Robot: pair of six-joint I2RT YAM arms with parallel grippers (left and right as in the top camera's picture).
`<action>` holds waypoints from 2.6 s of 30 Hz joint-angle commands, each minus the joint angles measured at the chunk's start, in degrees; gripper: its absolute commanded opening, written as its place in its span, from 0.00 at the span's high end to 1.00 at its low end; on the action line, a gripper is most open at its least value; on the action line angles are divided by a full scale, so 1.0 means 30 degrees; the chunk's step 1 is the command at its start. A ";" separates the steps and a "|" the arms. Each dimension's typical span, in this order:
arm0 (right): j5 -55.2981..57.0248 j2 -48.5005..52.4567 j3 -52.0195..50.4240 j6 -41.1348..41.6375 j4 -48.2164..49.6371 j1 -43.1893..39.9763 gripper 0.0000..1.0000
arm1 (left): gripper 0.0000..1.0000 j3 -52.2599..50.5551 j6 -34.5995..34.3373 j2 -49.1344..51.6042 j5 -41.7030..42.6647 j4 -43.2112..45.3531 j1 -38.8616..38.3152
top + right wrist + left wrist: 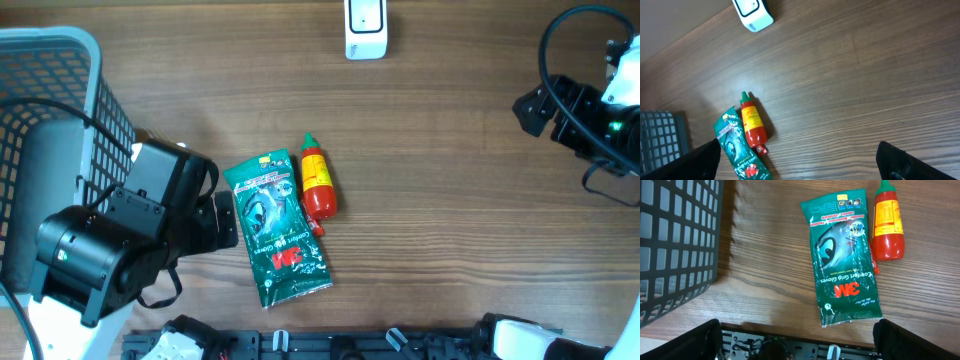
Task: Scan the item barcode
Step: 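Move the right gripper back to the yellow can beside the sauce bottle, then grasp the yellow Nescafe can with the right gripper and lift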
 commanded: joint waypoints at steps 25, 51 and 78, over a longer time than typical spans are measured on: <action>-0.4976 -0.0889 -1.3894 -0.0809 0.8233 0.4510 0.00 | 0.00 0.0146 -0.0189 -0.0044 -0.0233 -0.0007 0.0066; 0.6207 1.0171 -1.4294 0.2601 1.8943 1.7777 0.17 | 0.00 0.0146 -0.0189 -0.0044 -0.0233 -0.0007 0.0066; -1.8185 1.0703 -0.9573 -1.7347 -0.0073 0.9588 0.60 | 0.00 0.0146 -0.0189 -0.0044 -0.0233 0.0000 0.0066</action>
